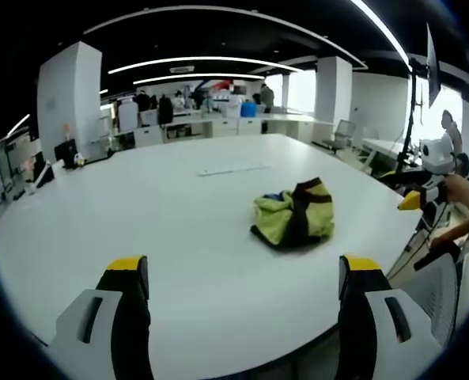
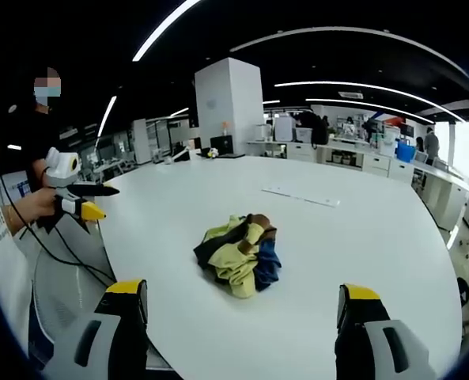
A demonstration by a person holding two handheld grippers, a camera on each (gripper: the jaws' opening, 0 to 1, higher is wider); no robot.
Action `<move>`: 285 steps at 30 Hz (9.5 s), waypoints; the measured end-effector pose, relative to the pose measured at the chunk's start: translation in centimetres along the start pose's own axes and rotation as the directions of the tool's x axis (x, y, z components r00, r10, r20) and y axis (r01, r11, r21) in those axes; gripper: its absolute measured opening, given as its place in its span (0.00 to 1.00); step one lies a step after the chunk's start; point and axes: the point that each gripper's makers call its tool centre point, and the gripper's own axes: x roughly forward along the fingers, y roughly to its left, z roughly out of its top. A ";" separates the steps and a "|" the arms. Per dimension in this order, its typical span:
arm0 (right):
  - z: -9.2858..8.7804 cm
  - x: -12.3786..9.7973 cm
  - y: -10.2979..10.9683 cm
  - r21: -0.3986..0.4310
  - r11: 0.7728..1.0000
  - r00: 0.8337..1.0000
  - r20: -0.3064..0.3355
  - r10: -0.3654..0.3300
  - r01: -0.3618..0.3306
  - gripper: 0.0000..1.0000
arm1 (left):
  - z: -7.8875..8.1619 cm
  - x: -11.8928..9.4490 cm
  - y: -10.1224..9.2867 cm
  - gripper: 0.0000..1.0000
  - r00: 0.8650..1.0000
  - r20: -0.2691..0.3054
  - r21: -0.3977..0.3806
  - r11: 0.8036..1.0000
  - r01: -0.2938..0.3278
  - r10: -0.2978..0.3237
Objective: Fold the garment on the visible template until the final outline fits inside the template.
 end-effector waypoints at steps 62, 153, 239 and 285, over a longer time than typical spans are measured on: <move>0.2 8.8 -4.1 -0.053 0.995 0.997 -0.003 0.081 -0.081 0.55 | 1.0 9.9 -7.6 0.54 0.954 0.010 0.091 0.950 0.299 -0.301; 5.6 14.7 -4.5 -0.035 0.958 0.954 0.096 0.285 -0.283 0.00 | 6.0 16.2 -4.7 0.00 0.970 0.105 -0.006 0.975 0.222 -0.220; 6.4 34.7 -20.7 -0.054 0.979 0.964 -0.169 -0.204 0.198 0.00 | 7.0 40.3 6.8 0.00 0.998 -0.063 0.035 0.999 0.021 -0.019; 2.2 20.3 -10.5 0.144 0.986 0.971 -0.236 -0.047 0.083 0.52 | 5.8 25.6 0.8 0.49 0.965 -0.021 0.079 0.962 0.261 -0.260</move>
